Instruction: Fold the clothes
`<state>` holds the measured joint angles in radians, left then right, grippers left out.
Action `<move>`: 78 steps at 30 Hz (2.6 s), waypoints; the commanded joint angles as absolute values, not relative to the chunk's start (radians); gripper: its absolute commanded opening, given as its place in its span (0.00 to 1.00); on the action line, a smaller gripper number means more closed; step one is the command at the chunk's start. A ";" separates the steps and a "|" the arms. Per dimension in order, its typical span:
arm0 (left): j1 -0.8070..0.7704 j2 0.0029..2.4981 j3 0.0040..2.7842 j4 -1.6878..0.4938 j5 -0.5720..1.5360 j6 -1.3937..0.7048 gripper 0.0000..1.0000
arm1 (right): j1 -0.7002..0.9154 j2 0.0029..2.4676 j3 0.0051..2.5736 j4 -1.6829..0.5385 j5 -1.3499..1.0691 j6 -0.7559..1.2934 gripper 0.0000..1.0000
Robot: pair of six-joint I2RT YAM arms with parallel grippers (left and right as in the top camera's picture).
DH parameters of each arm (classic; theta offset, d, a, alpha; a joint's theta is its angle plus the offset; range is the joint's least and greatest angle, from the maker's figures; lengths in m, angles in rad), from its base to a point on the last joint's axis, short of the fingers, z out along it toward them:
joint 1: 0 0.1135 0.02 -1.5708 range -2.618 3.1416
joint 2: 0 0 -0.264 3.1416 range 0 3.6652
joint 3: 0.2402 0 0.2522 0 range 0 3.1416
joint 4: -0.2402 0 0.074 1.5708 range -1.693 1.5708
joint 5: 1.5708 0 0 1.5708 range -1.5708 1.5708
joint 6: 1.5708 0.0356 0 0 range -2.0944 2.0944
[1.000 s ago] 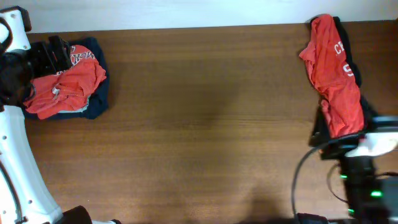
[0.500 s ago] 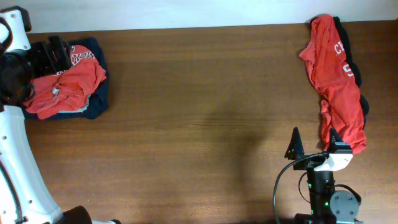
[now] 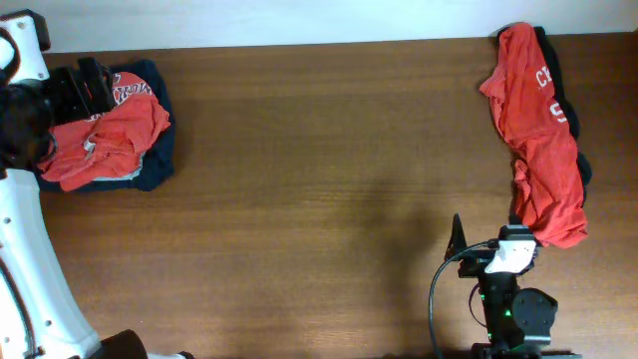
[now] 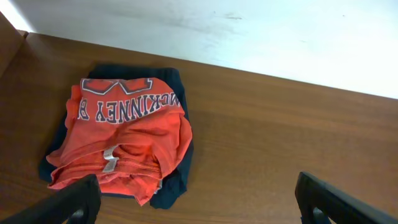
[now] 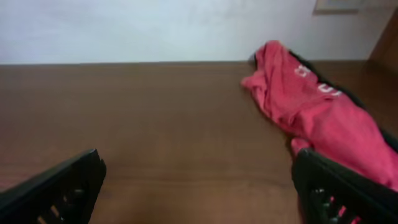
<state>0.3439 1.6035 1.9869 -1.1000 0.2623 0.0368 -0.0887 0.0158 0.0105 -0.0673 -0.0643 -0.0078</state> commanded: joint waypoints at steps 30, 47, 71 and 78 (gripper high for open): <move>0.341 1.600 1.995 -1.098 0.273 0.038 0.99 | -0.079 0.004 0.006 -0.075 -0.036 -0.019 0.98; 0.164 1.459 1.781 -0.895 0.296 0.068 0.99 | -0.079 0.004 0.006 -0.076 -0.036 -0.019 0.98; -0.049 0.635 0.288 0.404 0.234 0.072 0.99 | -0.079 0.004 0.006 -0.075 -0.036 -0.019 0.98; -0.027 0.393 0.096 0.376 0.201 0.072 0.99 | -0.079 0.004 0.006 -0.075 -0.036 -0.019 0.98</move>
